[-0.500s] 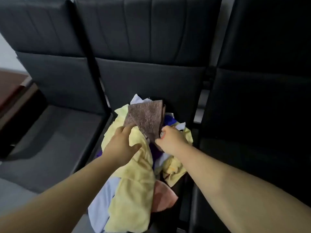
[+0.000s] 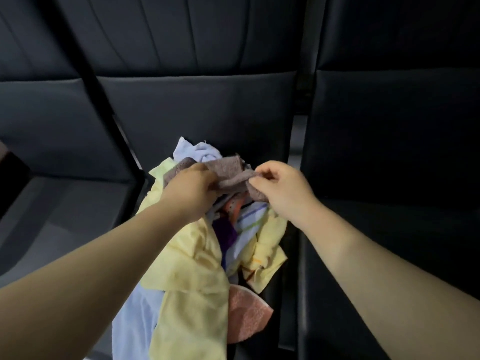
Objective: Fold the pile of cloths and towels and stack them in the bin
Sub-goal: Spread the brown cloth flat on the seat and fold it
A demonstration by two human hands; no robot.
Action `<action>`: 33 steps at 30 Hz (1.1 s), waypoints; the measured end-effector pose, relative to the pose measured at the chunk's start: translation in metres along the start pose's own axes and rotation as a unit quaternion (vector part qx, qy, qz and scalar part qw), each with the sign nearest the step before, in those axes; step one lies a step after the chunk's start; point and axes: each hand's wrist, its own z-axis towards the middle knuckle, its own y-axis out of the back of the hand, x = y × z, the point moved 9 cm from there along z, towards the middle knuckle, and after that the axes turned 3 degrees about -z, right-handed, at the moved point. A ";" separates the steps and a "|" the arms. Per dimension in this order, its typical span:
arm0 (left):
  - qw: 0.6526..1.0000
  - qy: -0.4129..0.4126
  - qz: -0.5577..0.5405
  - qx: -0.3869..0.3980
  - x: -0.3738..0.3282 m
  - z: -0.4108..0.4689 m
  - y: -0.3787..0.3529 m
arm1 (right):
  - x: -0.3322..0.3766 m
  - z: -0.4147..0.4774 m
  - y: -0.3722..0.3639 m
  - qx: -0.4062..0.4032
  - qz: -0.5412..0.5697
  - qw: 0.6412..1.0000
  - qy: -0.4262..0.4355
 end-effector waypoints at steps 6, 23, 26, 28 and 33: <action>0.995 -0.040 -0.082 -0.028 -0.120 0.002 -0.020 | -0.070 -0.038 0.130 -0.084 0.241 0.964 -0.080; 0.979 -0.148 -0.139 -0.005 -0.276 -0.008 -0.307 | -0.322 -0.121 0.234 -0.099 -0.218 0.971 -0.019; 0.972 -0.148 -0.180 -0.016 -0.269 -0.017 -0.310 | -0.324 -0.117 0.236 -0.085 -0.214 0.973 -0.022; 0.962 -0.130 -0.241 -0.011 -0.261 -0.024 -0.311 | -0.321 -0.119 0.233 -0.087 -0.211 0.973 -0.020; 0.968 -0.064 -0.244 0.016 -0.262 -0.048 -0.312 | -0.317 -0.147 0.221 -0.057 -0.266 0.961 -0.047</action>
